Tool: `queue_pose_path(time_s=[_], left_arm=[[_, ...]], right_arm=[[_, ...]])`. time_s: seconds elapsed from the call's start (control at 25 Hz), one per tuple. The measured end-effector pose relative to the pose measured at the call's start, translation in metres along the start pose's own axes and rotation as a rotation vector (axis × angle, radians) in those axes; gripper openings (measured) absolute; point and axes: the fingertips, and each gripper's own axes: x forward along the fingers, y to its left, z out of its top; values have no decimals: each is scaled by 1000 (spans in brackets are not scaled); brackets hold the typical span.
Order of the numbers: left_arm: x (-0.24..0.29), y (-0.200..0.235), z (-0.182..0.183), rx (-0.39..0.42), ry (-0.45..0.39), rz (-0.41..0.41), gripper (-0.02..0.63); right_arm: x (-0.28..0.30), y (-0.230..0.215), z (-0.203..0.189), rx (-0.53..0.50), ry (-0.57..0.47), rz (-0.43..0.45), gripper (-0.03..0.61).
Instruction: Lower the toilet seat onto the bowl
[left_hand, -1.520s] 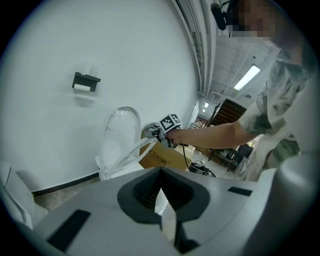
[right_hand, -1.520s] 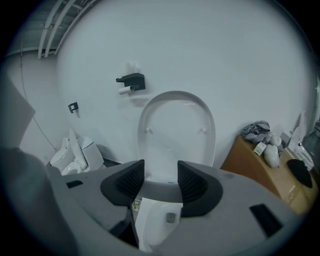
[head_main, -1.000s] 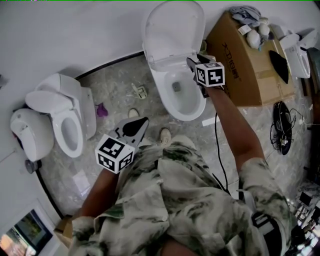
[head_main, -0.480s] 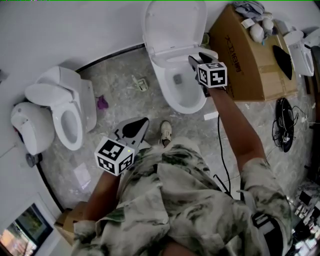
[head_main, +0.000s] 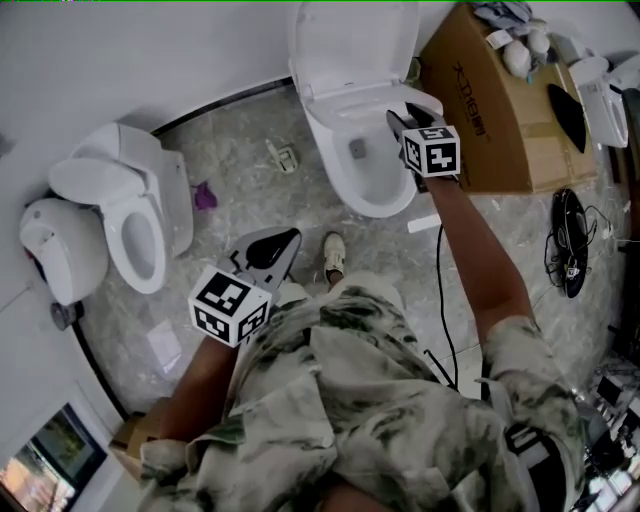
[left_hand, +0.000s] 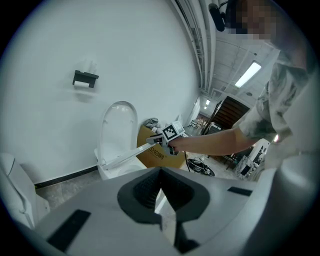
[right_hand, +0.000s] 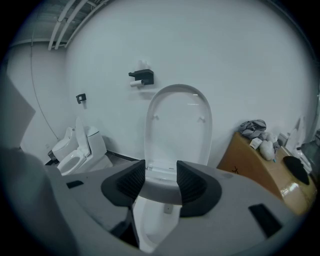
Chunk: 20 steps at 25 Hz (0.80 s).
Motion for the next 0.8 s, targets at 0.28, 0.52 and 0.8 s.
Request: queue_pose_path(time_s=[0.28,0.52,0.8], left_arm=[[-2,0,-8,-3,12,-9,23],[5,-2,-6,2,15,-16,21],[11,-5,-9,4,24,-24,22]], right_arm=[[-3,4,-12,18,9,8,216],[-5,4,-22,31,16,14,218],[-7,6,-36,49,29,18,219]])
